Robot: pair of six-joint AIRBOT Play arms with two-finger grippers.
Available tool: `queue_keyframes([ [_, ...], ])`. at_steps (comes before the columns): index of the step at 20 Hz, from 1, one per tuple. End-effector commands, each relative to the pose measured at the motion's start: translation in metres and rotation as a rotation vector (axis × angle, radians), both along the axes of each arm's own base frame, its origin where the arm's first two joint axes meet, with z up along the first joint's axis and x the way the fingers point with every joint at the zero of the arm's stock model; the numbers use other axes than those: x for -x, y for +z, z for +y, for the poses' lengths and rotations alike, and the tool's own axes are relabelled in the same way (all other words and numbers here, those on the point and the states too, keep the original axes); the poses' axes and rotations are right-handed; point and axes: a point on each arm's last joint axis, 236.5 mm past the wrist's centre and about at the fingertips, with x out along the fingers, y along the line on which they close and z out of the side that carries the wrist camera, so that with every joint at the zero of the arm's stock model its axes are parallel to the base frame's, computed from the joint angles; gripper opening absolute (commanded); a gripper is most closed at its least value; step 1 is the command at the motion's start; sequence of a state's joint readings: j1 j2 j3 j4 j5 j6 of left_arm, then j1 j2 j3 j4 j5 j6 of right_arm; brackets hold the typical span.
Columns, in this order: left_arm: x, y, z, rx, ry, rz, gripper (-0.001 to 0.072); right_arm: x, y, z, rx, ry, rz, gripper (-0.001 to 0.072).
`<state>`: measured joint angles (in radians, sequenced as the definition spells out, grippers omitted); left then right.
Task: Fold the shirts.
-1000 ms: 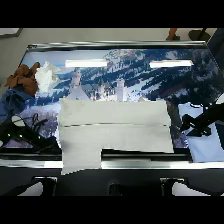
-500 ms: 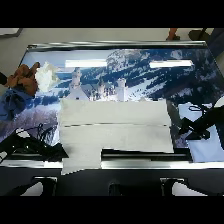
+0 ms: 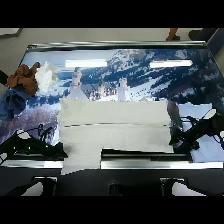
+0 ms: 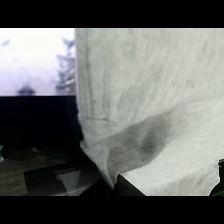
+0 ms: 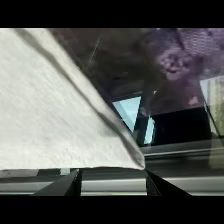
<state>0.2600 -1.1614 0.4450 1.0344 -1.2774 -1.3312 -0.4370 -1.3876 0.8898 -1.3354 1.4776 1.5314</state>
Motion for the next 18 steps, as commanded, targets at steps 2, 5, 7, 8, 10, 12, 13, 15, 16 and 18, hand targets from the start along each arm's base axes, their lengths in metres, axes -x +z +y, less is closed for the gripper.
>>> queue_keyframes([
  [2,-0.004,-0.003,0.003,-0.015,0.005,-0.016,0.0023,-0.006,-0.014,-0.004,0.032,-0.013,-0.045,0.0506],
  [5,-0.004,-0.003,0.003,-0.015,0.006,-0.018,0.0022,0.002,-0.02,-0.001,0.026,-0.011,-0.027,0.0506],
  [7,-0.004,-0.003,0.003,-0.012,-0.007,-0.026,0.0023,0.003,-0.026,0.005,0.01,-0.028,-0.033,0.0505],
  [8,-0.004,-0.003,0.003,-0.012,-0.006,-0.025,0.0023,0.0,-0.028,0.008,0.002,-0.044,-0.047,0.0503],
  [10,-0.004,-0.002,0.003,-0.012,-0.006,-0.025,0.0022,-0.003,-0.03,0.012,-0.011,-0.061,-0.058,0.0436],
  [12,-0.004,-0.002,0.003,-0.011,-0.013,-0.03,0.0023,0.002,-0.029,0.016,-0.031,-0.058,-0.033,0.0243],
  [13,-0.005,-0.002,0.003,-0.01,-0.022,-0.038,0.0022,0.004,-0.027,0.017,-0.037,-0.052,-0.027,0.0048],
  [15,-0.015,0.005,0.005,-0.01,-0.045,-0.08,0.0022,0.001,-0.022,0.018,-0.046,-0.037,-0.041,0.0053],
  [16,-0.022,0.014,0.006,-0.006,-0.072,-0.114,0.0022,-0.007,-0.017,0.017,-0.045,-0.039,-0.069,0.0052],
  [18,-0.048,0.038,0.012,-0.018,-0.088,-0.195,0.0022,-0.034,-0.002,0.012,-0.038,-0.044,-0.159,0.005],
])
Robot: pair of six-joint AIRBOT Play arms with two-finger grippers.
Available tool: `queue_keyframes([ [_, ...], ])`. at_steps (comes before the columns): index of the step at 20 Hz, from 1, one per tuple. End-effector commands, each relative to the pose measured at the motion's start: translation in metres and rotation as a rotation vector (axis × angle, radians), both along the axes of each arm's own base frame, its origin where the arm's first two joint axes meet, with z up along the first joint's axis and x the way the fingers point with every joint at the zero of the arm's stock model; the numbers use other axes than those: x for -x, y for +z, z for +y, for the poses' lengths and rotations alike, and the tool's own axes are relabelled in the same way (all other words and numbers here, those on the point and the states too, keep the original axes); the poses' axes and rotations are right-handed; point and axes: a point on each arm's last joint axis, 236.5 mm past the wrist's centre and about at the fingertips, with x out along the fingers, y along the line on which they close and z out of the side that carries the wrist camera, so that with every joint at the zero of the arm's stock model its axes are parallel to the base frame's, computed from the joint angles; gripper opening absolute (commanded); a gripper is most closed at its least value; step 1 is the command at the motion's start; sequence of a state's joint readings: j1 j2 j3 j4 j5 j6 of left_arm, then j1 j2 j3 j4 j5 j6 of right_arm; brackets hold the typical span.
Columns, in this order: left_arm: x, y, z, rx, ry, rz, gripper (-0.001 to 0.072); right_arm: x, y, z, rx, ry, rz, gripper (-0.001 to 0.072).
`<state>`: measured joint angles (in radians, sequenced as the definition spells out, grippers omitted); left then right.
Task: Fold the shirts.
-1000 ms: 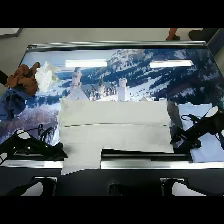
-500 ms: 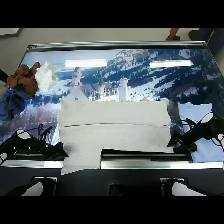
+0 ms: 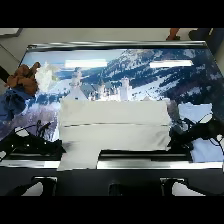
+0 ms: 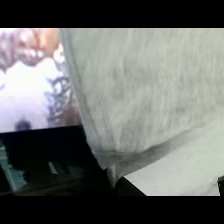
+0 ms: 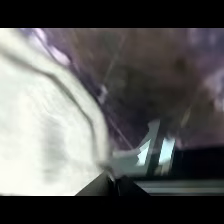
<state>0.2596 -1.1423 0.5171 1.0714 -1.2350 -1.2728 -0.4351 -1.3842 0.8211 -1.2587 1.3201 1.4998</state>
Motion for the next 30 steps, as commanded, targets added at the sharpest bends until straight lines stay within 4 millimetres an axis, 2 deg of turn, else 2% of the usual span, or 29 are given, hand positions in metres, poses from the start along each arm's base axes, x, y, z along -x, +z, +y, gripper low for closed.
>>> queue_keyframes([
  [1,-0.034,0.045,-0.001,0.029,-0.038,-0.11,0.0021,-0.032,0.03,0.002,-0.031,-0.009,-0.099,0.005],
  [3,-0.073,0.083,0.007,0.003,-0.035,-0.237,0.002,-0.075,0.059,0.003,-0.06,-0.052,-0.234,0.0049],
  [5,-0.116,0.12,0.019,-0.04,0.017,-0.359,0.0019,-0.125,0.095,-0.007,-0.041,-0.106,-0.403,0.0049],
  [6,-0.138,0.138,0.026,-0.061,0.051,-0.423,0.0019,-0.144,0.109,-0.013,-0.019,-0.128,-0.462,0.0048],
  [8,-0.176,0.159,0.036,-0.085,0.101,-0.503,0.0019,-0.177,0.123,-0.016,0.02,-0.12,-0.538,0.0048],
  [9,-0.191,0.161,0.037,-0.085,0.101,-0.512,0.0019,-0.192,0.124,-0.01,0.026,-0.097,-0.56,0.0049],
  [11,-0.216,0.147,0.031,-0.074,0.073,-0.486,0.0019,-0.224,0.113,-0.002,0.058,-0.074,-0.587,0.0049],
  [13,-0.237,0.12,0.028,-0.061,0.068,-0.432,0.002,-0.238,0.088,-0.006,0.09,-0.108,-0.53,0.005],
  [16,-0.255,0.078,0.03,-0.036,0.111,-0.32,0.0021,-0.231,0.047,-0.005,0.065,-0.122,-0.416,0.0051],
  [18,-0.26,0.059,0.023,0.008,0.125,-0.277,0.0021,-0.226,0.027,-0.002,0.051,-0.122,-0.364,0.0052],
  [21,-0.257,0.039,0.009,0.046,0.121,-0.224,0.0022,-0.231,0.015,0.009,-0.009,-0.158,-0.348,0.0053],
  [23,-0.256,0.036,0.003,0.048,0.109,-0.215,0.0023,-0.234,0.014,0.013,-0.031,-0.175,-0.35,0.0059],
  [24,-0.256,0.037,0.002,0.055,0.11,-0.215,0.0075,-0.234,0.015,0.013,-0.031,-0.176,-0.352,0.0154],
  [26,-0.253,0.046,0.006,0.066,0.103,-0.208,0.0489,-0.234,0.027,0.012,-0.027,-0.094,-0.378,0.0577],
  [27,-0.252,0.055,0.01,0.075,0.095,-0.203,0.0546,-0.232,0.036,0.01,-0.013,-0.036,-0.391,0.0683],
  [28,-0.25,0.064,0.014,0.081,0.087,-0.205,0.0547,-0.23,0.041,0.002,0.026,-0.004,-0.392,0.0683],
  [30,-0.25,0.086,0.021,0.082,0.081,-0.233,0.0547,-0.225,0.04,-0.016,0.105,0.015,-0.374,0.0683],
])
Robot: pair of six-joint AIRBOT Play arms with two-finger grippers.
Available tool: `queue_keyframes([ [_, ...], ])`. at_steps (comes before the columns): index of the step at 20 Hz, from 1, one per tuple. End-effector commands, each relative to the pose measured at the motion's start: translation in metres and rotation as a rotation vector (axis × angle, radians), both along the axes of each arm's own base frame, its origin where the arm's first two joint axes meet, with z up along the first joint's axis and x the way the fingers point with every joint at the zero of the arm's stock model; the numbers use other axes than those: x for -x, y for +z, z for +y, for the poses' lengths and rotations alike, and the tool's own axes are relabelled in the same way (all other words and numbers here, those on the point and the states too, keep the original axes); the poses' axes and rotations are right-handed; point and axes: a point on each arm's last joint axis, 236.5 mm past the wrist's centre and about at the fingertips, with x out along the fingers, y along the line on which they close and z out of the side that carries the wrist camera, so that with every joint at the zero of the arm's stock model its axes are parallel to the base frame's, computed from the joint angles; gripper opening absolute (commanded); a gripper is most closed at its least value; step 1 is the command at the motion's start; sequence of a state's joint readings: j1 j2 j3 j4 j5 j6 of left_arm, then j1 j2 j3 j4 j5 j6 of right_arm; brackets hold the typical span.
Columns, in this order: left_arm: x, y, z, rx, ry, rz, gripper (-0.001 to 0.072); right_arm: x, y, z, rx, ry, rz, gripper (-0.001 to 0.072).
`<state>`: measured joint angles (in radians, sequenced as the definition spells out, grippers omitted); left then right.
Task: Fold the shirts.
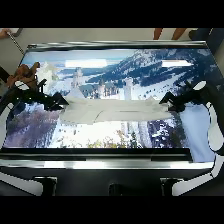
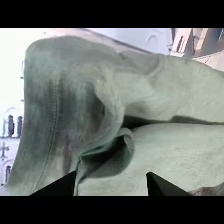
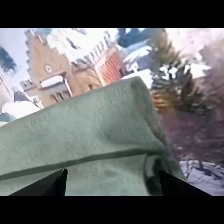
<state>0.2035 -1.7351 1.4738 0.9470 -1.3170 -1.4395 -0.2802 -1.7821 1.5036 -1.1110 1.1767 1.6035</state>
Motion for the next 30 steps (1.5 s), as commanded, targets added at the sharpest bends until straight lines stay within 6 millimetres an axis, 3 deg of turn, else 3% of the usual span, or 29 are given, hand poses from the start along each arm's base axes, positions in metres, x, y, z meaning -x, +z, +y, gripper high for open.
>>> queue_keyframes([
  [1,0.004,0.034,0.007,0.007,-0.018,-0.035,0.0546,0.011,0.001,-0.016,0.091,0.057,0.037,0.0683],
  [5,0.005,0.075,0.005,-0.021,-0.041,-0.142,0.0547,0.012,0.02,0.011,-0.008,0.142,-0.014,0.0679],
  [7,0.007,0.09,0.002,-0.029,-0.049,-0.177,0.0547,0.015,0.017,-0.014,0.046,0.097,0.003,0.0677],
  [10,0.009,0.104,-0.005,-0.035,-0.063,-0.211,0.0546,0.022,0.008,-0.045,-0.064,-0.068,0.049,0.0659],
  [12,0.011,0.111,-0.014,-0.037,-0.084,-0.226,0.0546,0.025,0.005,-0.035,-0.176,-0.093,0.079,0.0659],
  [18,0.021,0.119,-0.06,-0.028,-0.188,-0.247,0.0541,0.031,-0.03,0.001,-0.209,-0.032,0.181,0.0658],
  [19,0.023,0.119,-0.068,-0.026,-0.205,-0.248,0.0541,0.032,-0.035,0.006,-0.206,-0.033,0.198,0.0631],
  [23,0.015,0.12,-0.118,-0.024,-0.263,-0.324,0.0538,0.027,-0.035,0.021,-0.215,-0.052,0.213,0.0065],
  [24,0.013,0.119,-0.135,-0.022,-0.278,-0.35,0.0524,0.024,-0.025,0.025,-0.235,-0.049,0.191,0.0052],
  [25,0.012,0.116,-0.153,-0.02,-0.297,-0.37,0.0418,0.019,-0.012,0.028,-0.244,-0.031,0.146,0.0051],
  [26,0.012,0.111,-0.173,-0.015,-0.319,-0.384,0.0225,0.013,0.008,0.031,-0.252,-0.011,0.086,0.005],
  [27,0.013,0.104,-0.192,-0.011,-0.342,-0.394,0.0087,0.009,0.032,0.035,-0.261,0.002,0.027,0.005],
  [28,0.015,0.094,-0.213,-0.004,-0.357,-0.393,0.0023,0.006,0.057,0.04,-0.274,0.017,-0.029,0.005],
  [30,0.018,0.069,-0.25,0.019,-0.321,-0.336,0.0023,0.011,0.115,0.058,-0.309,0.082,-0.144,0.005],
])
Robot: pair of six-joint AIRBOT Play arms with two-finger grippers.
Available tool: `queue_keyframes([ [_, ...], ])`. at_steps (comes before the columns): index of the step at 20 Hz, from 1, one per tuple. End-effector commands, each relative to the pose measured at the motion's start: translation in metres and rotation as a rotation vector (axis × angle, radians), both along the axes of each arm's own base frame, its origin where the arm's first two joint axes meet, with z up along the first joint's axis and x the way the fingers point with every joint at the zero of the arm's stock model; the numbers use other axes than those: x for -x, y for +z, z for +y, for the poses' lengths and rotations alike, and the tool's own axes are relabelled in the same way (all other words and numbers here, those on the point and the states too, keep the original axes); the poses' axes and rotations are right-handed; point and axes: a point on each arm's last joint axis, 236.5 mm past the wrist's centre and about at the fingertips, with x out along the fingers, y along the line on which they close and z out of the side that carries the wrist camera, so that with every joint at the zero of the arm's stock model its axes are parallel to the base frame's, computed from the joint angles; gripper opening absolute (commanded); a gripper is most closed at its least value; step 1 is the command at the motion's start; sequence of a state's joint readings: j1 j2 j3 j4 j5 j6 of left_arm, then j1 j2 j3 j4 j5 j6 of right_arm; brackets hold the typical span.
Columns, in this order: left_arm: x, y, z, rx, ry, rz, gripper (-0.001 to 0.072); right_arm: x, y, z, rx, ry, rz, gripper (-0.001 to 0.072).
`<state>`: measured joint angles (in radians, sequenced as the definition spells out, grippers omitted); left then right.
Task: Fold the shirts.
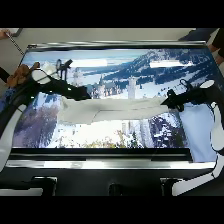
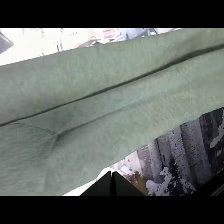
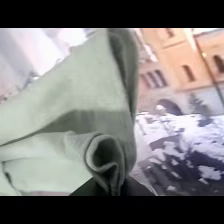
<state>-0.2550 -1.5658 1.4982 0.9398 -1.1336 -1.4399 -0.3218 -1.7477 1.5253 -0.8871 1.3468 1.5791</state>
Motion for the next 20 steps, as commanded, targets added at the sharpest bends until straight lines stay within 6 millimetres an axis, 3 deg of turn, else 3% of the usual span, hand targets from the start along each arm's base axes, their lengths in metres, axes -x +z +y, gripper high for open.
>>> queue_keyframes([
  [1,0.003,-0.036,-0.066,0.032,0.035,0.044,0.0023,0.006,0.095,0.032,-0.058,0.075,-0.206,0.005],
  [3,0.012,-0.059,-0.099,0.09,0.046,0.12,0.0022,0.023,0.141,0.055,-0.025,0.147,-0.304,0.005],
  [6,0.017,-0.077,-0.139,0.235,0.104,0.252,0.0022,0.05,0.198,0.097,0.001,0.241,-0.44,0.005],
  [8,0.015,-0.085,-0.152,0.305,0.151,0.319,0.0022,0.072,0.232,0.115,0.017,0.283,-0.525,0.0051],
  [11,0.015,-0.094,-0.165,0.367,0.194,0.387,0.0022,0.096,0.266,0.127,0.024,0.291,-0.601,0.0051],
  [13,0.024,-0.089,-0.191,0.46,0.209,0.453,0.0022,0.105,0.277,0.133,0.006,0.295,-0.622,0.0052],
  [16,0.03,-0.074,-0.223,0.586,0.173,0.432,0.0021,0.097,0.279,0.133,-0.016,0.256,-0.621,0.0052],
  [18,0.021,-0.058,-0.213,0.583,0.12,0.327,0.0019,0.083,0.27,0.132,-0.037,0.223,-0.591,0.0051],
  [20,0.003,-0.033,-0.175,0.489,0.083,0.174,0.0019,0.07,0.265,0.141,-0.112,0.215,-0.568,0.0051],
])
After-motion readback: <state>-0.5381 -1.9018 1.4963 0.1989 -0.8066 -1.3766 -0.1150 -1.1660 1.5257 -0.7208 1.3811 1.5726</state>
